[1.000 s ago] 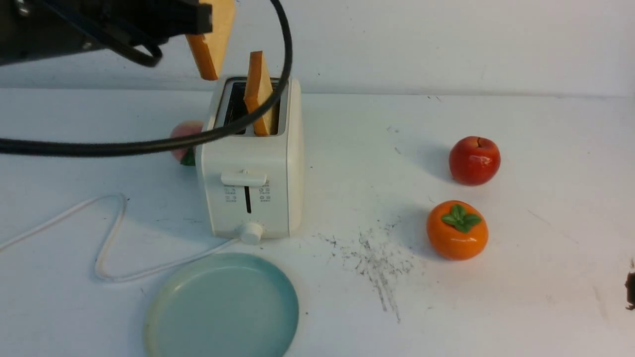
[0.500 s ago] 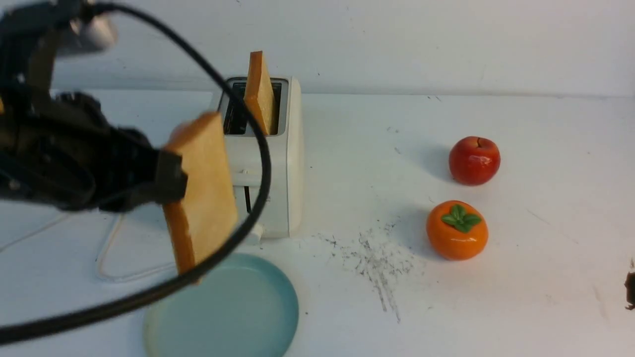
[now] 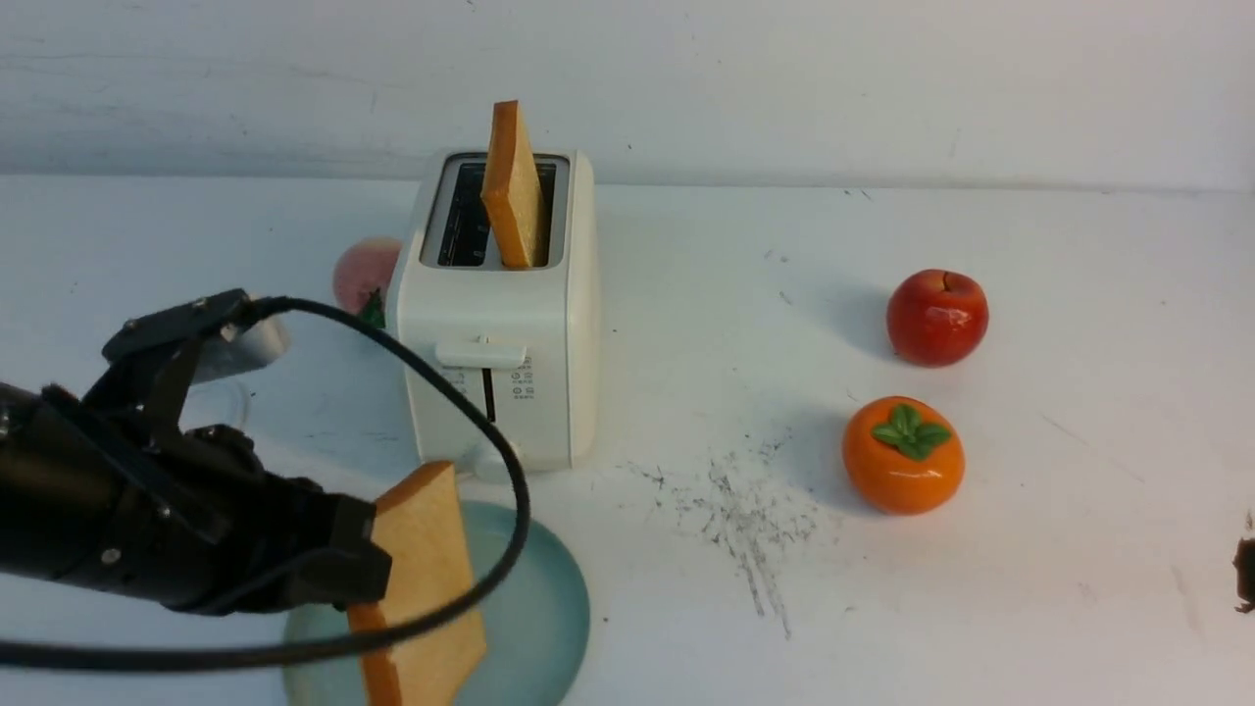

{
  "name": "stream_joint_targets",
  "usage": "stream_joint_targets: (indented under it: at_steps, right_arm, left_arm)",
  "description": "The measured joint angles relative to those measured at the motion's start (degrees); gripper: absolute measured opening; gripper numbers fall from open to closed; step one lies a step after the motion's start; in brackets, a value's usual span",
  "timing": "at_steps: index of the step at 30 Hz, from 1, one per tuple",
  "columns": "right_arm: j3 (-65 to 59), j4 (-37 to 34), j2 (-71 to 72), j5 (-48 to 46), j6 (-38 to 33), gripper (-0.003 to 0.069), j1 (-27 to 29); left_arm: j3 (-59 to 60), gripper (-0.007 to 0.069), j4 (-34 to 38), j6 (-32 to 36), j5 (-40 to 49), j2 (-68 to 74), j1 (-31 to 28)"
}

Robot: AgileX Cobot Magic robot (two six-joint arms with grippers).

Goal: Take toasted bread from bread machine on white table place on plate.
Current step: 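Place the slice of bread on the plate with the left gripper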

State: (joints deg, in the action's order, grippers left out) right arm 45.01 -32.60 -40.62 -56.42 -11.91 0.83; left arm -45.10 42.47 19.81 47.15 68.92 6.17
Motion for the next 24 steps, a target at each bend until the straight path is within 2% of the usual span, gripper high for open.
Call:
stream_joint_targets:
  at_steps: [1, 2, 3, 4, 5, 6, 8, 20, 24]
  right_arm:
    - [0.00, 0.00, 0.00, 0.00, 0.00, 0.0069, 0.00]
    - [0.00, 0.00, 0.00, 0.00, 0.00, 0.0070, 0.00]
    - [0.00, 0.00, 0.00, 0.00, 0.00, 0.0071, 0.00]
    - [0.00, 0.00, 0.00, 0.00, 0.00, 0.0073, 0.00]
    - [0.00, 0.00, 0.00, 0.00, 0.00, 0.0073, 0.00]
    - [0.00, 0.00, 0.00, 0.00, 0.00, 0.0074, 0.00]
    - [0.00, 0.00, 0.00, 0.00, 0.00, 0.0076, 0.00]
    - [0.00, 0.00, 0.00, -0.05, -0.02, 0.0083, 0.00]
    - [0.00, 0.00, 0.00, -0.05, -0.02, 0.0086, 0.00]
  left_arm:
    - [0.00, 0.0042, 0.63, 0.00, 0.12, 0.15, -0.78]
    - [0.00, 0.0042, 5.57, 5.04, 1.66, 1.28, -3.39]
    - [0.00, 0.0042, 6.15, 5.61, 1.92, 1.45, -3.75]
    - [0.00, 0.0042, 10.10, 10.22, 4.28, 2.93, -6.17]
    - [0.00, 0.0042, 10.10, 10.22, 4.58, 3.16, -6.43]
    - [0.00, 0.0042, 12.46, 14.13, 6.68, 4.77, -7.96]
    - [0.00, 0.0042, 13.51, 16.56, 7.96, 7.26, -8.78]
    - [0.00, 0.0047, 14.04, 18.22, 7.16, 14.13, -8.97]
    - [0.00, 0.0123, 12.96, 17.96, 5.22, 14.13, -8.97]
